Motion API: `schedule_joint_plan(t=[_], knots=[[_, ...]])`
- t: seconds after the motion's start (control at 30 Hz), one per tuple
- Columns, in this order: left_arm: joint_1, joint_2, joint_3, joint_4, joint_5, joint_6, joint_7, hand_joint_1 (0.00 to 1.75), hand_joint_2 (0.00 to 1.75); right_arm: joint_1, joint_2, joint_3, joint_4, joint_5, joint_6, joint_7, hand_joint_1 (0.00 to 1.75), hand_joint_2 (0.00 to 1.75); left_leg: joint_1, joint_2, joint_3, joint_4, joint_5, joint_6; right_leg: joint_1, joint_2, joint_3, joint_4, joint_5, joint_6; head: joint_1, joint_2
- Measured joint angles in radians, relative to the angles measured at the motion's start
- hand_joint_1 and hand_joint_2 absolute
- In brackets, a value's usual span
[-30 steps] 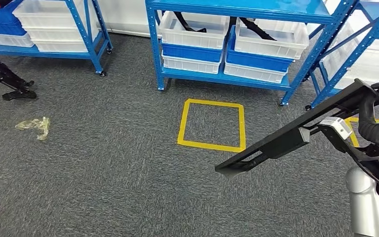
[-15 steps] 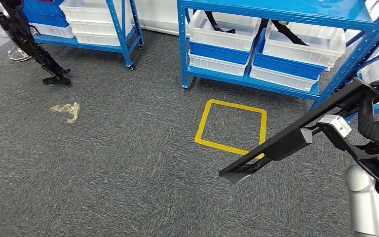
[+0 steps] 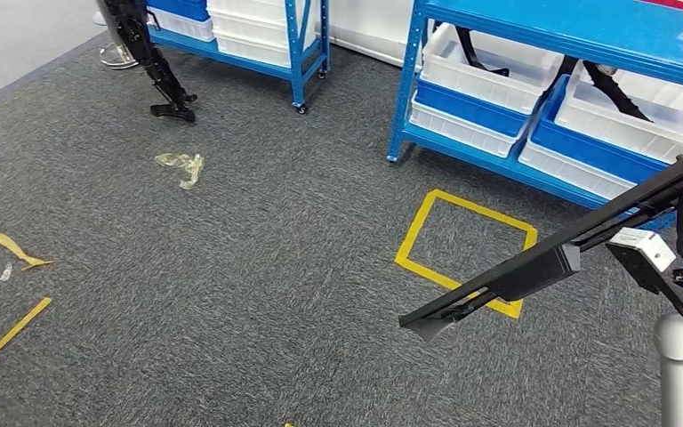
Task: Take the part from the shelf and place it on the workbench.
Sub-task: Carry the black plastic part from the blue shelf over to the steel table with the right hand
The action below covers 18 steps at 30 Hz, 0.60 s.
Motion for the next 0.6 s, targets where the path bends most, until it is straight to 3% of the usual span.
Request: schedule_joint_plan(t=[0.07, 0.1, 0.17, 0.23, 0.3, 0.37, 0.43, 0.47, 0.53, 0.6], knots=[[0.0, 0.003, 0.0, 0.007, 0.0, 0.0, -0.005, 0.0, 1.75, 0.002, -0.004, -0.007, 0.0, -0.005, 0.0, -0.004, 1.75, 1.75, 0.0, -0.027, -0.002, 0.005, 0.002, -0.006, -0.005, 0.028, 0.067, -0.143, 0.056, 0.015, 0.001, 0.0], [-0.001, 0.005, 0.0, 0.01, 0.0, 0.001, -0.007, 0.0, 1.75, 0.001, -0.006, -0.01, 0.0, -0.006, 0.0, -0.006, 1.75, 1.75, -0.001, -0.04, -0.005, 0.008, 0.003, -0.011, -0.006, 0.04, 0.095, -0.2, 0.077, 0.014, 0.001, 0.0], [0.0, 0.01, 0.0, 0.015, 0.0, 0.005, -0.009, 0.0, 1.75, 0.002, -0.008, -0.014, 0.0, -0.005, 0.0, -0.008, 1.75, 1.75, -0.004, -0.06, -0.014, 0.01, 0.007, -0.024, -0.002, 0.048, 0.114, -0.24, 0.09, -0.001, 0.0, 0.0], [0.004, 0.015, 0.0, 0.021, 0.001, 0.01, -0.009, 0.0, 1.75, 0.001, -0.005, -0.016, 0.0, 0.004, 0.0, -0.009, 1.75, 1.75, -0.002, -0.072, -0.021, 0.008, 0.012, -0.035, -0.004, 0.027, 0.113, -0.24, 0.096, -0.015, 0.0, 0.0], [0.005, 0.019, 0.0, 0.028, 0.002, 0.012, -0.009, 0.0, 1.75, 0.0, 0.0, -0.017, 0.0, 0.017, 0.0, -0.009, 1.75, 1.75, -0.004, -0.03, -0.04, 0.045, -0.015, -0.044, -0.011, 0.006, 0.113, -0.243, 0.101, -0.033, -0.005, 0.0], [0.002, 0.022, 0.0, 0.034, 0.002, 0.015, -0.009, 0.0, 1.75, 0.001, 0.003, -0.019, -0.001, 0.026, 0.0, -0.005, 1.75, 1.75, -0.002, 0.035, -0.095, 0.166, -0.085, -0.053, -0.009, -0.019, 0.113, -0.244, 0.101, -0.046, -0.011, 0.0], [0.0, 0.024, 0.0, 0.04, 0.002, 0.018, -0.009, 0.0, 1.75, 0.001, 0.006, -0.02, -0.002, 0.031, 0.0, -0.001, 1.75, 1.75, 0.004, 0.059, -0.152, 0.291, -0.137, -0.061, -0.004, -0.046, 0.111, -0.244, 0.1, -0.048, -0.013, 0.0], [0.0, 0.023, 0.0, 0.044, 0.002, 0.02, -0.009, 0.0, 1.75, 0.001, 0.008, -0.02, -0.002, 0.031, 0.0, 0.001, 1.75, 1.75, 0.006, 0.062, -0.158, 0.307, -0.136, -0.063, -0.004, -0.058, 0.111, -0.244, 0.1, -0.048, -0.013, 0.0], [0.001, 0.024, 0.0, 0.047, 0.002, 0.026, -0.008, 0.0, 1.75, 0.001, 0.01, -0.019, -0.002, 0.031, 0.0, 0.001, 1.75, 1.75, 0.009, 0.077, -0.107, 0.219, -0.087, -0.062, -0.003, -0.083, 0.112, -0.244, 0.099, -0.047, -0.014, 0.0], [-0.001, 0.025, 0.0, 0.049, 0.003, 0.029, -0.008, 0.0, 1.75, 0.0, 0.011, -0.019, -0.005, 0.03, 0.0, 0.002, 1.75, 1.75, 0.006, 0.126, -0.027, 0.08, -0.039, -0.054, 0.003, -0.105, 0.116, -0.243, 0.095, -0.041, -0.014, 0.0]])
